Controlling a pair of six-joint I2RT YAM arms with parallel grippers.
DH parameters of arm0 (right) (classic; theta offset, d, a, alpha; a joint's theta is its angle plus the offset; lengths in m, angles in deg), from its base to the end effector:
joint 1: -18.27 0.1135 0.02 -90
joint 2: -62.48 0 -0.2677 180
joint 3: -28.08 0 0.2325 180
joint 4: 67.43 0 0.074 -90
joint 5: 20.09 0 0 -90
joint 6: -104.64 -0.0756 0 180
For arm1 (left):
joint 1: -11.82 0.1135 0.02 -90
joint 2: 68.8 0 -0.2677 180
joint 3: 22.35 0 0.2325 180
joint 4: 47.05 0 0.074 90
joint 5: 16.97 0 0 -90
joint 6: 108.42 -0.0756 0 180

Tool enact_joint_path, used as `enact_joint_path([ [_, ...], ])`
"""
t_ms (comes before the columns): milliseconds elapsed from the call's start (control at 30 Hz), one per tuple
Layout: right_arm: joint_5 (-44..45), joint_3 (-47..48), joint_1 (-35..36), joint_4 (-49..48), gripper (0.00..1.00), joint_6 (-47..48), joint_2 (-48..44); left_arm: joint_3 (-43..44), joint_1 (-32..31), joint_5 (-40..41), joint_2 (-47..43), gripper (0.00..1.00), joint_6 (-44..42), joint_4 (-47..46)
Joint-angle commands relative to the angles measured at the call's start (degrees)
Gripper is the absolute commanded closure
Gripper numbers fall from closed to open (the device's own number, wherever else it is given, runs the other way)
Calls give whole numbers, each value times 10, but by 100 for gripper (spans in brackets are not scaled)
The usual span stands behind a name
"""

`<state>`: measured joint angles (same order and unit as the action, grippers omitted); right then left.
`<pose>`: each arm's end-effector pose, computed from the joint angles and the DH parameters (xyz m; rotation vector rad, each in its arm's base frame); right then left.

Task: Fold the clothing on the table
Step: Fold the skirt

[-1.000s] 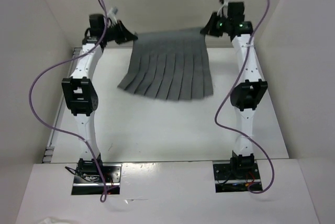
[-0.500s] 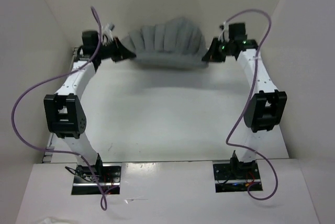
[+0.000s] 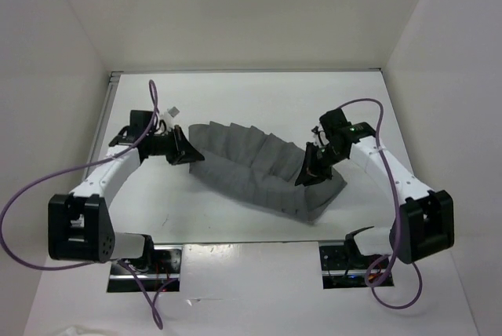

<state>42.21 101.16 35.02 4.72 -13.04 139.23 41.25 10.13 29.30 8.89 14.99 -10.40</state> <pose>0.2055 0.0986 0.2225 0.1933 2.9820 0.8222 0.2682 -0.0602 0.2188 -0.3329 2.4573 -1.2032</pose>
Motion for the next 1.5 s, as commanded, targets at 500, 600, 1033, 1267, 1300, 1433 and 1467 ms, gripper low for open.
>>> enact_joint_path([
  [500, 165, 171, -22, 120, 100, -52, 38, 229, -9, -59, 186, 97, -14, -95],
  [600, 183, 176, -36, 101, 100, -52, 47, 288, -16, -65, 236, 96, -20, -100],
  [1033, 243, 176, -52, 33, 100, -46, 131, 374, -69, -45, 364, 95, -26, -117],
  [1267, 271, 197, -65, 14, 100, -35, 168, 436, -74, -29, 405, 95, -20, -117],
  [1300, 271, 204, -73, 7, 100, -35, 175, 442, -74, -22, 405, 95, -20, -117],
  [1433, 271, 229, -85, -4, 100, -30, 201, 461, -74, -22, 425, 95, -15, -111],
  [1467, 271, 229, -90, -10, 100, -25, 207, 468, -74, -22, 440, 95, -15, -111],
])
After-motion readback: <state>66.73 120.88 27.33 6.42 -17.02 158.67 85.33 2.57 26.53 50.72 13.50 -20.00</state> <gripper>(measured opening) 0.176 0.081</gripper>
